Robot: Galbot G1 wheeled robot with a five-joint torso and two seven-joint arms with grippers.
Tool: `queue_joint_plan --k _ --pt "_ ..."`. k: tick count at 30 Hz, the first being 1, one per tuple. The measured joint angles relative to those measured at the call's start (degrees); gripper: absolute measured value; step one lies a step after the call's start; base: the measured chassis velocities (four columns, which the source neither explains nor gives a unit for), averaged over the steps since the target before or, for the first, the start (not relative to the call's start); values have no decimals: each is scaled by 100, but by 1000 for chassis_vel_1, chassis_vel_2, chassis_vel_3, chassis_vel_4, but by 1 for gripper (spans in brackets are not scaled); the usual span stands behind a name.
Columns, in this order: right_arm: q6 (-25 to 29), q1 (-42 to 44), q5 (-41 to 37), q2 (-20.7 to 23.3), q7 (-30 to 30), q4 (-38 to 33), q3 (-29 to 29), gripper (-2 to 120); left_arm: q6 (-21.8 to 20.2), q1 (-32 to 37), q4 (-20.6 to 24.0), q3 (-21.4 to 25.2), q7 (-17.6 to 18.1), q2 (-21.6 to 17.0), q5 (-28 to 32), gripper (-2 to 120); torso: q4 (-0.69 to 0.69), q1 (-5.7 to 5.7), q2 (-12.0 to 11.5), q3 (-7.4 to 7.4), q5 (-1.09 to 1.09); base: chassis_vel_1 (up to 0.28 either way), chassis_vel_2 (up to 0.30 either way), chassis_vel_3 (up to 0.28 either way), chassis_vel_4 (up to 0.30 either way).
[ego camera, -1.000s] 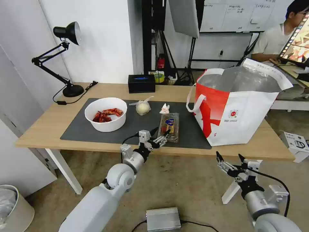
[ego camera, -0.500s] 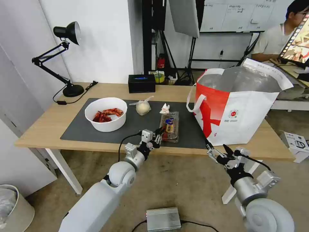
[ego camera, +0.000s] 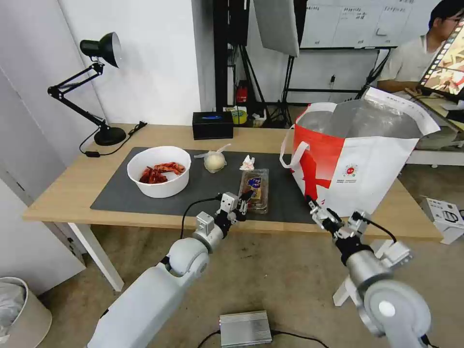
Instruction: Pick up the trash from the table and place it into the takeout bag.
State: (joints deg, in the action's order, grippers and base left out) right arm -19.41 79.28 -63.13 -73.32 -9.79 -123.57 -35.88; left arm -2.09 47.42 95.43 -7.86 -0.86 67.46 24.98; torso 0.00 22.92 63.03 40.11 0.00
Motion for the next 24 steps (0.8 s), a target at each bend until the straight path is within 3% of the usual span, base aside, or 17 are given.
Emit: queue_joint_plan --k 7,24 --pt "-87 -557 -656 -144 -146 538 331 100 -93 -2 -62 16 -16 -13 -480 0 0 0 -1 0 0 0 0 0 0" --pt "-207 -1428 -1029 -441 -333 1293 626 100 -81 61 -159 34 -222 73 -1191 0 1 0 0 0 0 0 0 0 0"
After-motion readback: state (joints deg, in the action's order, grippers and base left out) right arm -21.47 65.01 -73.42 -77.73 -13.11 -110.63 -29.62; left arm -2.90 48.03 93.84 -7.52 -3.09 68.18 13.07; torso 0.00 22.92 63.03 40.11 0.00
